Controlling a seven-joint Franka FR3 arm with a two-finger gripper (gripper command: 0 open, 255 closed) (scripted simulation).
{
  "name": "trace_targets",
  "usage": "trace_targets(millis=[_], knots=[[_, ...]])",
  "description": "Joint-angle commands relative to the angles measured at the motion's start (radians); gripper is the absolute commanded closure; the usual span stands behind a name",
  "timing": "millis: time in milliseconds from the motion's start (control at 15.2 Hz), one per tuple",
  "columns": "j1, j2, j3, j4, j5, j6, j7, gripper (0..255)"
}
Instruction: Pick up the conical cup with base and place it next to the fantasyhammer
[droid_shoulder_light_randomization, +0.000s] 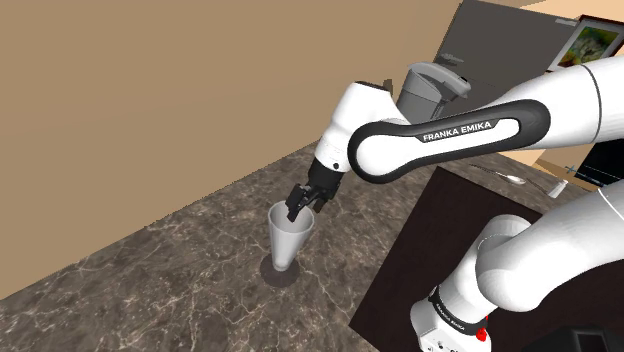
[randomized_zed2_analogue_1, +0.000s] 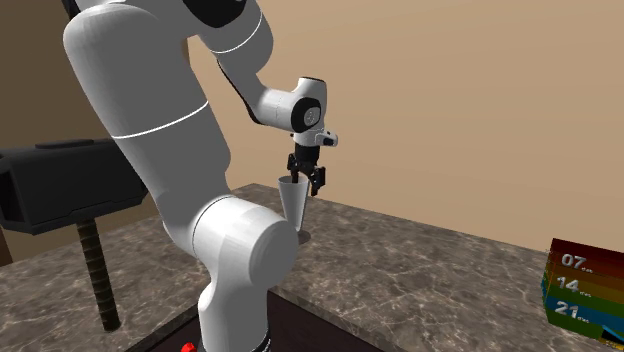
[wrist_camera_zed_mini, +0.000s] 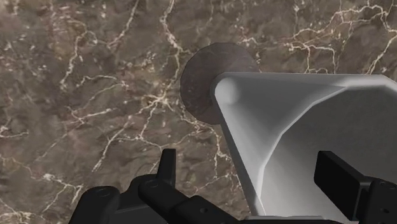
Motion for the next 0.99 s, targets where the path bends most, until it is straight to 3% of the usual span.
trace_targets(millis=[0, 66, 660, 924], knots=[[0.0, 0.0, 0.0, 0.0, 0.0, 0.0, 0.0, 0], [0.0, 0.0, 0.0, 0.0, 0.0, 0.0, 0.0, 255], [0.0, 0.0, 0.0, 0.0, 0.0, 0.0, 0.0, 255], [-0.003, -0.029, -0.008, 0.032, -0.009, -0.061, 0.009, 255]])
